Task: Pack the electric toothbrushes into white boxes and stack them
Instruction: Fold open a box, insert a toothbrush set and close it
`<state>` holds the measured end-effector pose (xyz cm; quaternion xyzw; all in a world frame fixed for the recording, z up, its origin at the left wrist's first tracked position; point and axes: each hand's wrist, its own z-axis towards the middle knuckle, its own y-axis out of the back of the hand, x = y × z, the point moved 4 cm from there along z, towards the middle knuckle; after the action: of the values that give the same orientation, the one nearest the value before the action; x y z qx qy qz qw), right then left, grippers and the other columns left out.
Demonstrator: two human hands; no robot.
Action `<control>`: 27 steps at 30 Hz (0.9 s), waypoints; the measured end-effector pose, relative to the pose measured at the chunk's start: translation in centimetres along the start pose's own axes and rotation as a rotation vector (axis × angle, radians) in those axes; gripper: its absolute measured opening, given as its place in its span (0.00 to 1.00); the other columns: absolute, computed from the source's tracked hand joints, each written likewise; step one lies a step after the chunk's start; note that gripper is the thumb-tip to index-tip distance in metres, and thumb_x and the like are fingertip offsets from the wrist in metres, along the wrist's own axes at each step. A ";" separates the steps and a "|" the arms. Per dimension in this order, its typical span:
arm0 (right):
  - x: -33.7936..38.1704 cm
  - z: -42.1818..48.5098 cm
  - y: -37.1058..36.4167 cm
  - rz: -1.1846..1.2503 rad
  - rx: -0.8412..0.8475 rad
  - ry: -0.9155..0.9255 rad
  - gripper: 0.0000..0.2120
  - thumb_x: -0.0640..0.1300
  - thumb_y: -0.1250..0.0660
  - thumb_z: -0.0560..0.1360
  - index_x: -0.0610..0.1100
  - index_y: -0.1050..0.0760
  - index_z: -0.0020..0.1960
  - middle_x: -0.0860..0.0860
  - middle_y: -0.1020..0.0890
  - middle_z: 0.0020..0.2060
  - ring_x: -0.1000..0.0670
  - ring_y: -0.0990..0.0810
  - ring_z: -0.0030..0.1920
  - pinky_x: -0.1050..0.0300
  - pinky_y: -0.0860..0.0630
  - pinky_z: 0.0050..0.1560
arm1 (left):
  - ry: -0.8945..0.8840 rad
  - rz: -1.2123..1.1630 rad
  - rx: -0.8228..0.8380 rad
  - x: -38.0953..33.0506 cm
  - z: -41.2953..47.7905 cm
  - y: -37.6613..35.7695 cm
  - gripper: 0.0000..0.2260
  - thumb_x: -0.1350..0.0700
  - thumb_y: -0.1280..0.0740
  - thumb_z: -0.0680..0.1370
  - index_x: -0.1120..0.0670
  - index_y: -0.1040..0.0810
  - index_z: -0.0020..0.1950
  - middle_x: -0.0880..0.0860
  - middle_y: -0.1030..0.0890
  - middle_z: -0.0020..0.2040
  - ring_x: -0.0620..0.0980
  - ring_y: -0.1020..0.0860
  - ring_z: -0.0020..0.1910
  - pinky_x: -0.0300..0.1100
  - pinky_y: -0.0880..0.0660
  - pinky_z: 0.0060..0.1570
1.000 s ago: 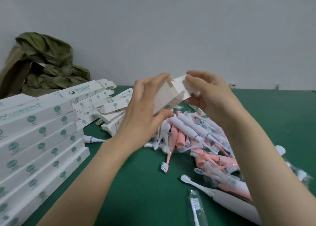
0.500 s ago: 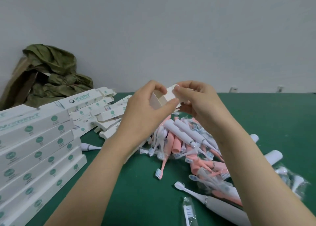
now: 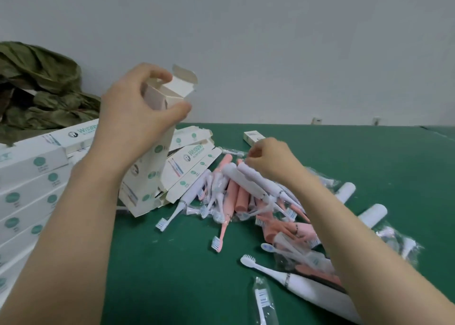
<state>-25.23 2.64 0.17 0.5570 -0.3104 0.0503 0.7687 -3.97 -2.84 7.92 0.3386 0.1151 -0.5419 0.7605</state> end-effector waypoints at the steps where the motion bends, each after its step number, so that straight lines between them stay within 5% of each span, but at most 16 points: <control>1: 0.1 0.3 -1.5 -0.141 0.092 -0.020 0.11 0.42 0.39 0.76 0.37 0.24 0.40 0.43 0.21 0.36 0.43 0.24 0.37 0.54 0.29 0.32 | 0.008 0.025 0.017 0.3 0.0 0.0 0.16 0.52 0.25 0.69 0.50 0.22 0.54 0.41 0.32 0.33 0.28 0.31 0.30 0.24 0.37 0.29; 4: 0.2 1.2 -5.2 -0.452 0.231 -0.005 0.06 0.40 0.42 0.76 0.39 0.34 0.42 0.47 0.31 0.33 0.44 0.30 0.39 0.57 0.33 0.36 | 0.026 0.081 0.067 0.9 0.0 0.0 0.16 0.51 0.24 0.68 0.49 0.22 0.53 0.46 0.34 0.31 0.34 0.32 0.28 0.27 0.37 0.28; 7: -0.3 2.0 -5.4 -0.385 0.173 -0.037 0.08 0.40 0.40 0.76 0.40 0.34 0.39 0.48 0.32 0.32 0.46 0.30 0.36 0.58 0.35 0.32 | 0.021 0.102 0.135 1.2 -0.1 -0.4 0.16 0.51 0.24 0.66 0.48 0.22 0.52 0.44 0.33 0.32 0.31 0.32 0.29 0.26 0.37 0.28; 12: 0.3 1.1 0.3 0.312 -0.119 -0.051 0.07 0.47 0.29 0.70 0.42 0.20 0.41 0.48 0.17 0.35 0.50 0.21 0.34 0.53 0.22 0.38 | 0.058 0.189 0.331 2.4 -0.6 -2.4 0.18 0.50 0.24 0.66 0.45 0.24 0.53 0.38 0.32 0.36 0.33 0.31 0.34 0.27 0.37 0.31; 16: 1.1 -0.7 4.8 1.201 -0.349 0.069 0.04 0.42 0.31 0.75 0.42 0.22 0.43 0.47 0.16 0.40 0.49 0.15 0.42 0.60 0.20 0.44 | 0.099 0.195 0.450 3.0 -1.5 -4.1 0.19 0.48 0.24 0.65 0.42 0.25 0.53 0.38 0.31 0.39 0.37 0.29 0.36 0.33 0.36 0.30; 18: 1.5 -1.3 5.3 1.379 -0.401 0.104 0.04 0.40 0.33 0.76 0.41 0.23 0.44 0.48 0.17 0.40 0.50 0.16 0.44 0.62 0.20 0.45 | 0.101 0.186 0.480 2.8 -1.7 -4.8 0.19 0.49 0.25 0.65 0.42 0.26 0.53 0.37 0.31 0.40 0.37 0.29 0.38 0.34 0.34 0.31; 23: 2.6 -1.7 4.0 1.280 -0.515 0.129 0.02 0.39 0.32 0.76 0.41 0.22 0.44 0.54 0.18 0.33 0.53 0.17 0.42 0.64 0.21 0.45 | 0.089 0.135 0.480 1.8 -1.8 -5.3 0.18 0.44 0.28 0.63 0.40 0.27 0.50 0.37 0.28 0.43 0.37 0.27 0.39 0.34 0.29 0.30; 27: 4.0 -1.6 2.0 1.137 -0.275 0.145 0.03 0.40 0.30 0.74 0.41 0.20 0.46 0.49 0.16 0.39 0.50 0.16 0.45 0.59 0.20 0.46 | 0.064 0.104 0.421 1.2 -1.8 -5.9 0.24 0.42 0.28 0.62 0.42 0.25 0.56 0.37 0.26 0.48 0.38 0.28 0.44 0.28 0.38 0.35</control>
<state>-22.22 3.69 3.64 0.1933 -0.5108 0.4518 0.7054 -8.47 -3.67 3.57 0.5126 0.0059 -0.5029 0.6959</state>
